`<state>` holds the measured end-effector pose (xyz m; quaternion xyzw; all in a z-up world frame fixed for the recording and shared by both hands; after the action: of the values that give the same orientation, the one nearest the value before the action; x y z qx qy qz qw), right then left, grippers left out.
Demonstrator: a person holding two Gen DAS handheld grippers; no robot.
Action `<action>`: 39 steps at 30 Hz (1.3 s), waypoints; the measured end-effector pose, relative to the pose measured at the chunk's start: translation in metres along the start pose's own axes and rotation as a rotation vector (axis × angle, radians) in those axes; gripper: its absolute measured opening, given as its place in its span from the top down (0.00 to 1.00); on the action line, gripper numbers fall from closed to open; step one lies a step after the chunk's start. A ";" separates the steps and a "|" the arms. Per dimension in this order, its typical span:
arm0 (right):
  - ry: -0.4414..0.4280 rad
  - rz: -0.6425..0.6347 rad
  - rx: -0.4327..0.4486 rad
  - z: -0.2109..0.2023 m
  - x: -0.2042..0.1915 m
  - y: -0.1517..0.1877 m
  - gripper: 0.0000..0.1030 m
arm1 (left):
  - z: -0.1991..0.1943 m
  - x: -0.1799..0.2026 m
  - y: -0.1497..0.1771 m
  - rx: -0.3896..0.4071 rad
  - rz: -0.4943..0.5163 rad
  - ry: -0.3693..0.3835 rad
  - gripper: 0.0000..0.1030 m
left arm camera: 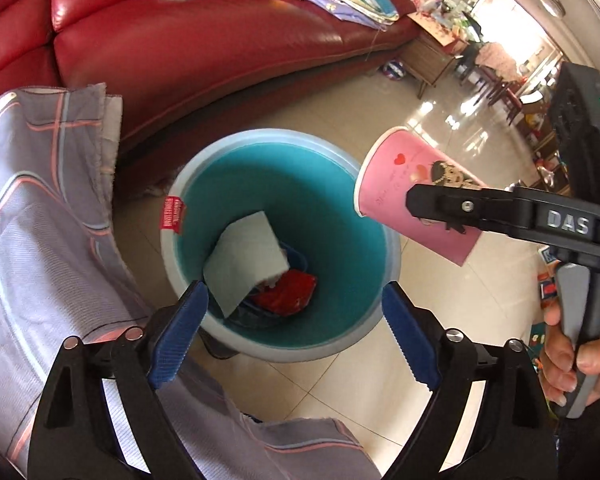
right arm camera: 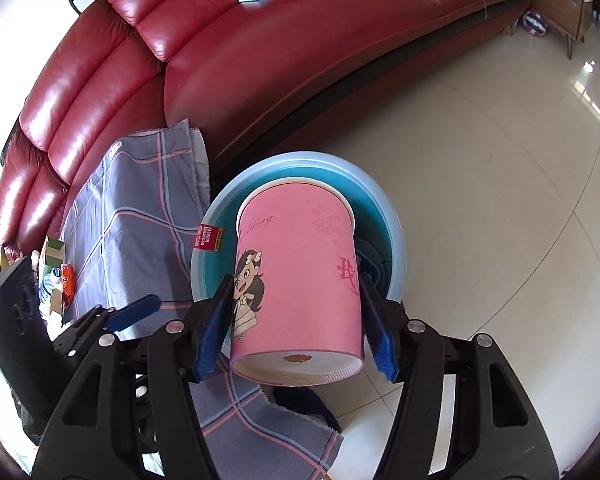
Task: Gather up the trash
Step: 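Open the left gripper to drop the towel while the right drops the pink cup into the bucket, then move the left gripper to the clear plastic packet while the right approaches the white pill bottle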
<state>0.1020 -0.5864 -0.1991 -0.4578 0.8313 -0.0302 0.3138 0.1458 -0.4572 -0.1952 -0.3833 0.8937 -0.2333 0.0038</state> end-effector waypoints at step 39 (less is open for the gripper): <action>0.078 -0.177 -0.061 0.001 -0.129 0.059 0.11 | -0.162 -0.119 0.089 0.164 -0.232 -0.069 0.04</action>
<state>0.1084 -0.4517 -0.1561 -0.5374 0.7997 -0.0502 0.2631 0.1383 -0.2551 -0.1085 -0.4902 0.8207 -0.2910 0.0391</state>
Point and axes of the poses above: each gripper's, at about its wrist camera, not at the fingertips, and z roughly the way its jaws point, x to its right, y to its underside, the point moved 9 cm from there along z, roughly the way its jaws point, and after that the axes turned 7 degrees about -y, right-handed, at the moved point
